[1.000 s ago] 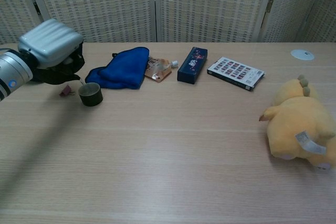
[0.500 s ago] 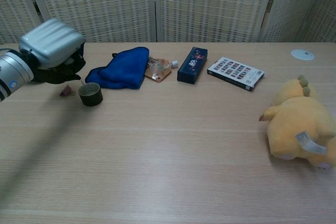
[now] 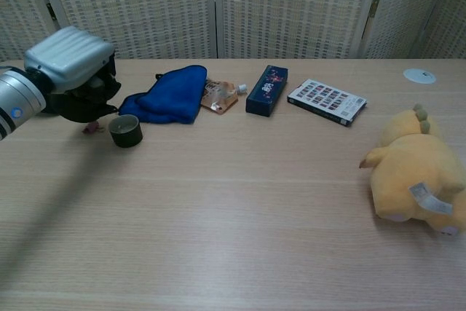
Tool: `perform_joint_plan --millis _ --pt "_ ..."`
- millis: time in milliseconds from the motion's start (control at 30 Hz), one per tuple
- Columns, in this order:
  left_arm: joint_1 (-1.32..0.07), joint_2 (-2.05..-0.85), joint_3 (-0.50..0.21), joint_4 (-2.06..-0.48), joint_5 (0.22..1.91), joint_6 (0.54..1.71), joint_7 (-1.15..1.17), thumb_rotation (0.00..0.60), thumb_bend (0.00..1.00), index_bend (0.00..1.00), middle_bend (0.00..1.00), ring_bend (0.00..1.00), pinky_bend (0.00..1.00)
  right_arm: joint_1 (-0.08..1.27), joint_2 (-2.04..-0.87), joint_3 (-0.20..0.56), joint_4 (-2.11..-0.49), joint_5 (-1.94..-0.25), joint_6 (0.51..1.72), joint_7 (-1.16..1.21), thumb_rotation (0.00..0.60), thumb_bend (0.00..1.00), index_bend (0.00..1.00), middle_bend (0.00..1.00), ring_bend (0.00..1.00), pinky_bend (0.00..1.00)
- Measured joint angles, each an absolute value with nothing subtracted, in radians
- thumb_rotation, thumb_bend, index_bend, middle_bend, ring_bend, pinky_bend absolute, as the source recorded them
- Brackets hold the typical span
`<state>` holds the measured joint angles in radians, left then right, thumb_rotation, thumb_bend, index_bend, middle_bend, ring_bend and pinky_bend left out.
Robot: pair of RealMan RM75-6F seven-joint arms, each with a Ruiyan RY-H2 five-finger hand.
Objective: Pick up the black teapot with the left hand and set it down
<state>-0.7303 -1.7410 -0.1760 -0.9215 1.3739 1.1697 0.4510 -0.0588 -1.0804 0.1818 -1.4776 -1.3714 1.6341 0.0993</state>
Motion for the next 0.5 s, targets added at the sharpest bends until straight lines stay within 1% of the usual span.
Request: perform_joint_plan --millis 200,500 --pt "-0.725 -1.743 -0.183 -0.927 1.369 1.174 0.399 0.494 0.5 1.0 1.0 0.96 0.41 -0.059 -1.082 0.182 -1.477 -1.371 1.634 0.099 0.6 0.23 0.2 0.22 0.19 0.14" --pt "-0.717 -1.737 -0.204 -0.944 1.37 1.2 0.269 0.502 0.5 1.0 1.0 0.96 0.41 -0.058 -1.085 0.182 -1.476 -1.37 1.631 0.097 0.6 0.23 0.2 0.22 0.19 0.14"
